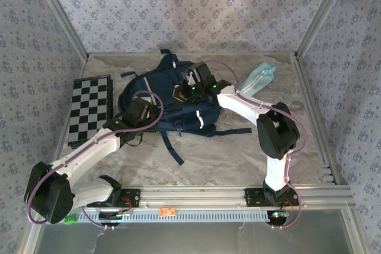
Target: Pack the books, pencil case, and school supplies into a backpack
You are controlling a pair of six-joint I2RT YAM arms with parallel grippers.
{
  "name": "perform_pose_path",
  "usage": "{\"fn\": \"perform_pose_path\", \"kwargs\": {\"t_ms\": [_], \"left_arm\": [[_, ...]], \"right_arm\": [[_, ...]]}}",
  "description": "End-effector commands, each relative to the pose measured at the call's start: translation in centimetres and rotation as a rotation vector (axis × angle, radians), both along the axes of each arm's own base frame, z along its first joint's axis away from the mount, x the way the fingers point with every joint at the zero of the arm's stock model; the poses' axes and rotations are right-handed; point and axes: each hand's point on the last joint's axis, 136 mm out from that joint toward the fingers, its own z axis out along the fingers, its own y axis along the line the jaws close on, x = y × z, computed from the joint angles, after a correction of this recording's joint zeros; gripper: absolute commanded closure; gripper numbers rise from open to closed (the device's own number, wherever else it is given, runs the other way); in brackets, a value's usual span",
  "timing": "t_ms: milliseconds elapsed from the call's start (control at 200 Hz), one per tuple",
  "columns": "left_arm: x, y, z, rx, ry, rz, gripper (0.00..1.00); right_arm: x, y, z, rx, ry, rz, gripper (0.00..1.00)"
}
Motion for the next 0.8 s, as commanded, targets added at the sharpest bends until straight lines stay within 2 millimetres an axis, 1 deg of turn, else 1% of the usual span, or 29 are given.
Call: {"fn": "perform_pose_path", "kwargs": {"t_ms": [0, 70, 130, 160, 265, 305, 340, 415, 440, 515, 570, 595, 630, 640, 705, 735, 760, 770, 795], "left_arm": [[-1.0, -0.5, -0.1, -0.012, 0.002, -0.082, 1.00], [-1.4, -2.5, 0.3, -0.087, 0.002, -0.140, 1.00], [-1.8, -3.6, 0.3, -0.093, 0.014, -0.154, 1.00], [-2.1, -4.5, 0.3, -0.095, 0.018, -0.177, 1.00], [-2.7, -7.4, 1.3, -0.103, -0.009, -0.209, 1.00], [-2.9, -8.7, 1.7, -0.136, -0.019, -0.216, 1.00], [-2.8, -9.7, 1.9, -0.167, -0.019, -0.212, 1.00], [-2.2, -11.0, 1.8, -0.219, 0.001, -0.179, 1.00], [-2.0, -11.1, 1.6, -0.218, 0.005, -0.169, 1.00], [-1.3, -10.7, 1.0, -0.180, 0.015, -0.124, 1.00], [-1.0, -10.1, 0.7, -0.145, 0.015, -0.095, 1.00], [-0.9, -9.7, 0.7, -0.136, 0.015, -0.083, 1.00], [-0.8, -9.5, 0.7, -0.131, 0.020, -0.079, 1.00], [-0.8, -9.5, 0.7, -0.131, 0.021, -0.081, 1.00], [-0.9, -9.3, 0.7, -0.131, 0.020, -0.081, 1.00], [-1.0, -9.3, 0.7, -0.132, 0.019, -0.081, 1.00], [-1.0, -9.3, 0.7, -0.136, 0.019, -0.082, 1.00], [-1.0, -9.2, 0.7, -0.136, 0.018, -0.082, 1.00], [-1.1, -9.4, 0.6, -0.138, 0.021, -0.086, 1.00]], "right_arm": [[1.2, 0.8, 2.9, -0.010, -0.127, 0.085, 1.00], [1.7, 0.7, 2.6, -0.051, -0.133, 0.115, 1.00], [2.0, 1.0, 2.7, -0.065, -0.144, 0.153, 1.00], [2.2, 1.1, 2.7, -0.069, -0.150, 0.168, 1.00], [3.1, 1.0, 2.4, -0.110, -0.149, 0.195, 1.00], [3.5, 0.8, 2.3, -0.123, -0.150, 0.197, 1.00], [3.8, 0.7, 2.2, -0.128, -0.145, 0.195, 0.96], [4.2, 0.2, 2.3, -0.105, -0.129, 0.195, 0.80], [4.3, 0.0, 2.5, -0.098, -0.125, 0.192, 0.77], [4.0, -0.9, 3.1, -0.096, -0.118, 0.182, 0.66], [3.2, -1.7, 3.5, -0.100, -0.106, 0.173, 0.55], [2.8, -2.2, 3.6, -0.100, -0.092, 0.161, 0.51], [2.0, -2.8, 3.1, -0.105, -0.074, 0.150, 0.47], [2.1, -2.9, 3.6, -0.093, -0.073, 0.134, 0.46], [0.7, -3.9, 2.7, -0.097, -0.027, 0.079, 0.42], [0.1, -4.4, 1.8, -0.101, -0.002, 0.053, 0.42], [-0.4, -4.6, 1.3, -0.094, 0.014, 0.038, 0.41], [-0.5, -4.5, 1.4, -0.081, 0.017, 0.030, 0.41], [-1.1, -4.5, 0.5, -0.067, 0.042, 0.017, 0.41]]}}
